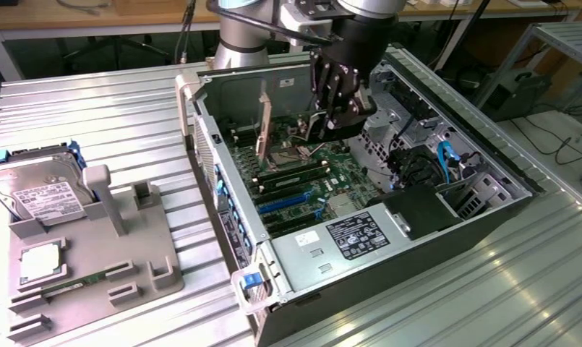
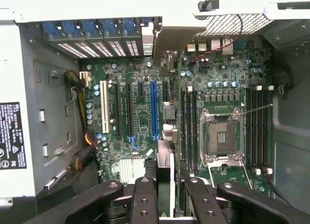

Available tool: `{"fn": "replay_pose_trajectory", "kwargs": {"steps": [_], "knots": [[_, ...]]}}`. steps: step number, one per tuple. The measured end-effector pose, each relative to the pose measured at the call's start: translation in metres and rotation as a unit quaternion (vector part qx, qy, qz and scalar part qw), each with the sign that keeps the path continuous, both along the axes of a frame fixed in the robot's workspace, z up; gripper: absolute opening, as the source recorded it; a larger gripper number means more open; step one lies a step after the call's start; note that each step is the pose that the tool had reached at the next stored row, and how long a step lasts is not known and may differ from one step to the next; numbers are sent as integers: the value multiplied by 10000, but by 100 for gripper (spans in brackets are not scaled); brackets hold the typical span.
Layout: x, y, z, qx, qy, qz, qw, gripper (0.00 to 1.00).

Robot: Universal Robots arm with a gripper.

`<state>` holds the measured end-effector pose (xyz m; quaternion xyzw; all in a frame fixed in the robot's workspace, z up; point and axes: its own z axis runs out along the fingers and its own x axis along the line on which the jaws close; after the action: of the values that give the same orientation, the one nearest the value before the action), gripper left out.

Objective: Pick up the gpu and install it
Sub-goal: 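Insert the gpu into the slot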

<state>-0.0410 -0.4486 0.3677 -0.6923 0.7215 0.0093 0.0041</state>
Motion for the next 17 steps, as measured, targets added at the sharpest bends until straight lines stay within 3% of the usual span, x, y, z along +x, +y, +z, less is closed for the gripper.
{"fn": "replay_pose_trajectory", "kwargs": {"steps": [5, 17], "knots": [[-3, 0, -94, 0, 0, 247, 9997, 27], [-88, 0, -336, 0, 0, 162, 9999, 27]]}}
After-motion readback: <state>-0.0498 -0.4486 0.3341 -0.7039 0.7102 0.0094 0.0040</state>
